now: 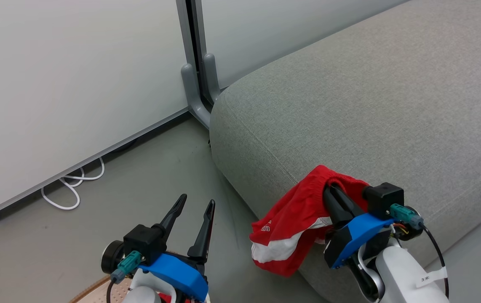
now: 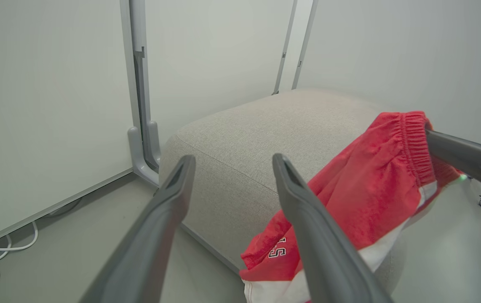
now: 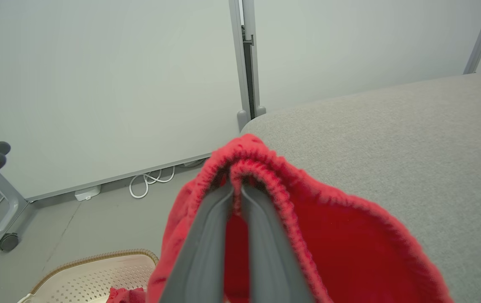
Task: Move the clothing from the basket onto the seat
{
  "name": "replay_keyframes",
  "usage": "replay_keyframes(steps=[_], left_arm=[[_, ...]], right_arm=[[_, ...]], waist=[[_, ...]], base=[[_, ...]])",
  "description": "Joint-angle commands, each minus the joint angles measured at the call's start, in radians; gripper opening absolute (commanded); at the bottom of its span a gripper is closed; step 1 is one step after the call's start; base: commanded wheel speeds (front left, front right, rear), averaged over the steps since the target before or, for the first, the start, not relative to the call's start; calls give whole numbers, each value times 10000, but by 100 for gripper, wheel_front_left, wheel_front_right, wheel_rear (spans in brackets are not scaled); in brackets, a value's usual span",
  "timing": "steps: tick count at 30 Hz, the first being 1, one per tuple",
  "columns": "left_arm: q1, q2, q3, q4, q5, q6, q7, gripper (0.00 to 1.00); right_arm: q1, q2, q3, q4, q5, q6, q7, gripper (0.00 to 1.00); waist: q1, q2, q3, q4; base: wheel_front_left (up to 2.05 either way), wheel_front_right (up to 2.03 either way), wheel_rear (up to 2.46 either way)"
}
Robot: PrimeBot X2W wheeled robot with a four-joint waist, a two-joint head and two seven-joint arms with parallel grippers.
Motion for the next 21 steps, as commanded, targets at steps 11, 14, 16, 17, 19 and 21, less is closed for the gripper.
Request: replay_keyframes(steps=[11, 14, 16, 17, 19, 21], left_arm=[[-281, 132, -179, -177, 277, -21, -30, 100], [-502, 224, -255, -289, 351, -21, -29, 100], [-710, 284, -322, -402, 375, -21, -30, 100], [-814, 298, -364, -474, 406, -21, -30, 100], [-1033, 379, -406, -586, 436, -21, -30, 100], [-1284, 471, -475, -695, 498, -21, -30, 100]], right_arm=[[-1593, -41, -1834, -436, -710, 5, 413, 0], [-2293, -213, -2497, -609, -1063, 5, 664, 0], [-2768, -445, -2928, -749, -1199, 5, 841, 0], [-2989, -545, -3157, -833, -1203, 5, 916, 0], [-3418, -775, -3581, -950, -1174, 5, 1065, 0], [-3858, -1062, -4078, -1093, -1058, 5, 1225, 0]], waist=[[1, -1, 695, 483], [1, -1, 1092, 733], [1, -1, 1389, 920], [1, -1, 1571, 1028], [1, -1, 1914, 1229], [1, -1, 2294, 1474]], base=[[0, 0, 0], [0, 0, 0], [0, 0, 0], [0, 0, 0], [0, 0, 0], [0, 0, 0]])
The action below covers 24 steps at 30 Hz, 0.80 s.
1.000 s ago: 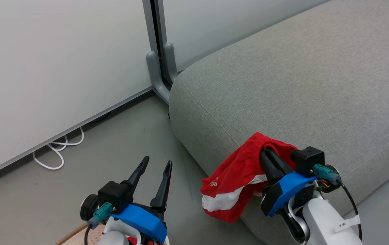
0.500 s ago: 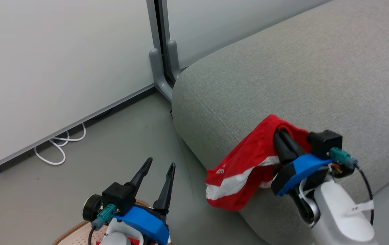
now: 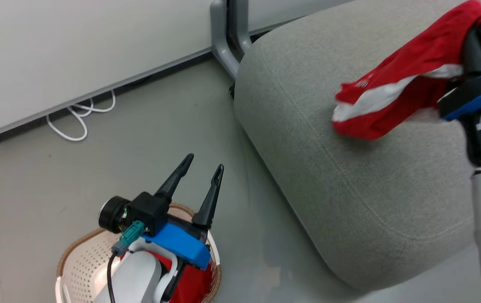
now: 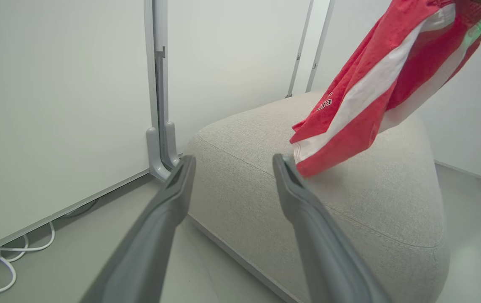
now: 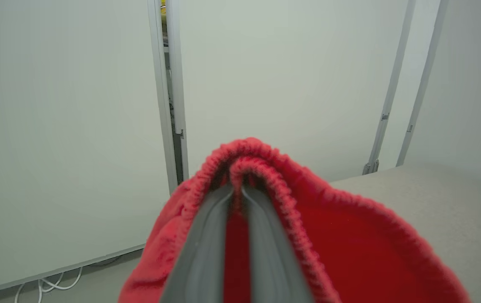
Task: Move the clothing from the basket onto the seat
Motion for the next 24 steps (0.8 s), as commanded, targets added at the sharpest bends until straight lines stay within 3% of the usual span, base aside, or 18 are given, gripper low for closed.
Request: replay_keyframes(steps=[1, 8, 17, 24], left_arm=[[-319, 115, -12, -91, 64, -21, -27, 100], [-1180, 417, -261, -431, 250, -21, -28, 100], [-2134, 684, -462, -900, 486, -21, -28, 100], [-2642, 797, -642, -1214, 631, -21, -27, 100]], right_arm=[[-389, -237, -330, -123, 61, 5, 92, 0], [-1577, -1180, -2182, -356, 39, 5, 180, 0], [-2143, -2050, -4352, -55, -292, 5, -850, 0], [-1485, -2194, -4908, 422, -694, 5, -1562, 0]], waist=[[-1, -1, 718, 571], [-1, -1, 2096, 1345], [-1, -1, 3708, 2356], [-1, -1, 4547, 2867]], base=[[0, 0, 0], [0, 0, 0], [0, 0, 0], [0, 0, 0]])
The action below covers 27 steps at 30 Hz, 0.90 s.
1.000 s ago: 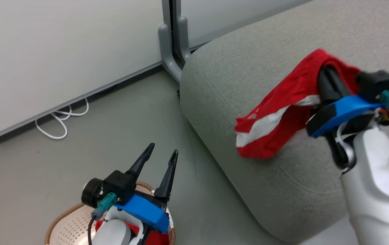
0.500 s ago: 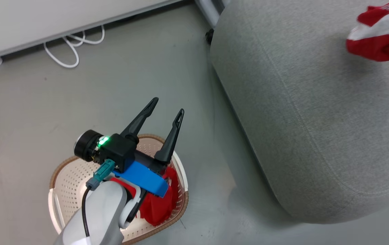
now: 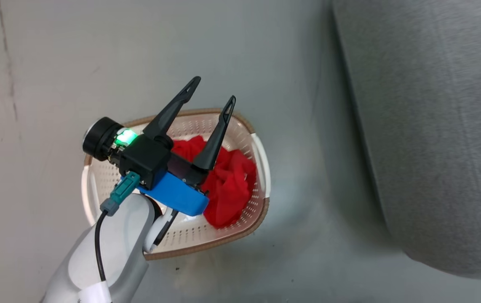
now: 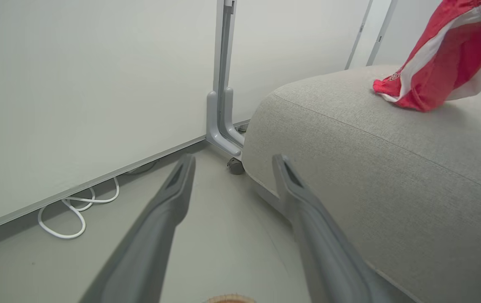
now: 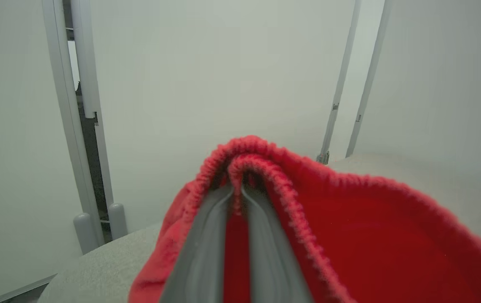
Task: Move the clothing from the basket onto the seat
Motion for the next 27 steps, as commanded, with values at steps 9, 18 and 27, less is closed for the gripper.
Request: replay_keyframes(steps=[9, 18, 27], left_arm=[[-467, -136, 150, -144, 72, -21, -28, 100], [-353, -177, 177, -25, -1, -21, -28, 100], [-216, -254, 178, 21, -12, -21, -27, 100]], right_arm=[[581, 79, -775, 1283, -238, 3, -290, 0], [534, -29, -1094, 2208, -306, 3, -481, 9], [382, -153, -1012, 2495, -317, 3, -556, 100]], waist=[[-2, 0, 810, 551], [-2, 0, 589, 612], [-2, 0, 411, 632]], base=[[0, 0, 0], [0, 0, 0], [0, 0, 0]])
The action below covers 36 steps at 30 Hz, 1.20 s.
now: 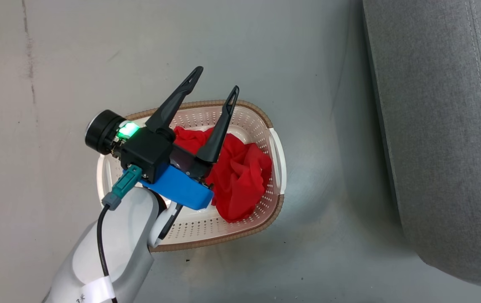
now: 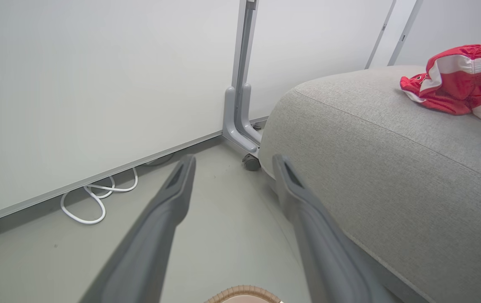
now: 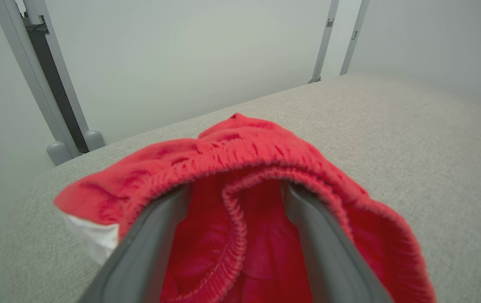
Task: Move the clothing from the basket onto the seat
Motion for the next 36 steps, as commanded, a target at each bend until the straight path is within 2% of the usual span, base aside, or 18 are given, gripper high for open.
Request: replay_keyframes(steps=[1, 10, 17, 28, 36], left_arm=[[5, -13, -32, 48, -17, -21, -27, 100], [7, -49, -32, 147, -99, -21, -28, 100], [290, -219, -8, 276, -255, -21, -27, 100], [1142, -512, 9, 676, -608, -21, -28, 100], [2161, -714, 417, 917, -805, -22, -27, 100]], right_arm=[[-117, -82, 11, 54, 15, 1, -49, 100], [-53, -268, 84, 213, -1, 1, -91, 100], [351, -323, 368, 456, -165, 1, 73, 100], [1624, 147, 1014, 668, -284, 1, 238, 100], [3072, 654, 1771, -91, -125, 1, 215, 100]], waist=[[-1, 0, -8, 12], [-1, 0, -238, 50], [-1, 0, -819, 112], [-1, 0, -2544, 183], [-1, 0, -3938, 264]], base=[[0, 0, 0], [0, 0, 0], [0, 0, 0], [0, 0, 0], [0, 0, 0]])
